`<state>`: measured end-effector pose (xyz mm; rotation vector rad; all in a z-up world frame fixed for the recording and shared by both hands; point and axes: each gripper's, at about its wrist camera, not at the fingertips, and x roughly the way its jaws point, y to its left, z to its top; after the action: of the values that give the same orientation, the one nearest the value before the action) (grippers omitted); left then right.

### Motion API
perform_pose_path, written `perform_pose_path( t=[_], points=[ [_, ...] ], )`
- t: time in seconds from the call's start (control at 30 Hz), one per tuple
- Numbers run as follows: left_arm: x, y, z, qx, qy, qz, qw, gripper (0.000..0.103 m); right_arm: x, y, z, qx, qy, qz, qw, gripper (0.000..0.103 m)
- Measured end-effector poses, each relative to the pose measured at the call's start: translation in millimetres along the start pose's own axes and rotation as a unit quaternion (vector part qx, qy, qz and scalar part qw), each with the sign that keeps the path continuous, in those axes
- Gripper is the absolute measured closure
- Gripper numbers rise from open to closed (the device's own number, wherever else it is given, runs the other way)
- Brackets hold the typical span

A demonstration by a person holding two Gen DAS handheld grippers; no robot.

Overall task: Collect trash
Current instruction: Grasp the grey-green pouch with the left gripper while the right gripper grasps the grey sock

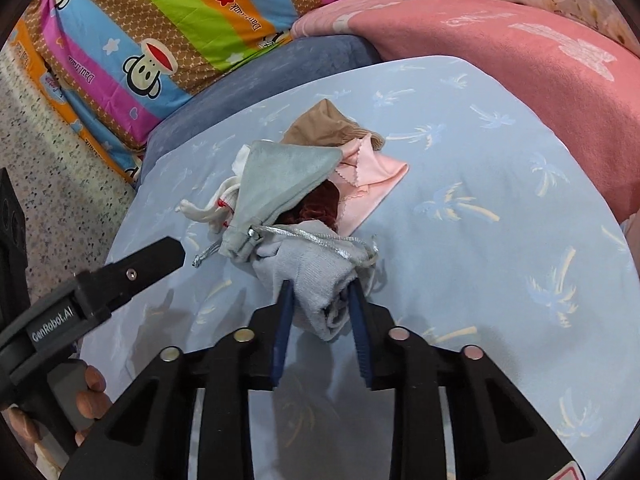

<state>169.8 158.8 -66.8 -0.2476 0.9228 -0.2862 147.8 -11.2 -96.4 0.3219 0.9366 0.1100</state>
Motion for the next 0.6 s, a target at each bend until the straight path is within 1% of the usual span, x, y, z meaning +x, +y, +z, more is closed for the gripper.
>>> perform_pose_path(
  t=[0.07,0.17,0.27,0.33,0.4,0.53,0.6],
  points=[
    [3.8,-8.4,1.6,0.003,0.001,-0.011,0.9999,0.014,-4.8,-4.5,0.3,0.008,-0.004,0.001,1.000,0.085],
    [13.5,-23.4,1.5,0.015,0.008,-0.025,0.9995,0.015,-9.6,-9.5,0.6,0.013,-0.006,0.000,1.000,0.086],
    [26.3,-35.4,2.2,0.018,0.021,-0.033,0.9991,0.016,-10.7,-15.3,-0.5,0.018,-0.005,0.000,1.000,0.086],
    [35.8,-39.3,2.9,0.017,0.028,-0.028,0.9991,0.018,-11.5,-18.8,-2.0,0.020,-0.004,0.001,1.000,0.086],
    [44.0,-39.2,4.0,0.013,0.039,-0.023,0.9989,0.029,-12.6,-20.1,-3.9,0.020,-0.004,0.001,1.000,0.086],
    [54.9,-36.7,2.0,0.009,0.056,-0.013,0.9983,0.042,-17.4,-23.9,-7.8,0.022,-0.009,-0.002,1.000,0.086],
    [54.4,-37.0,-0.7,0.014,0.055,-0.006,0.9984,0.058,-20.3,-27.1,-8.8,0.027,-0.012,-0.004,1.000,0.086]
  ],
)
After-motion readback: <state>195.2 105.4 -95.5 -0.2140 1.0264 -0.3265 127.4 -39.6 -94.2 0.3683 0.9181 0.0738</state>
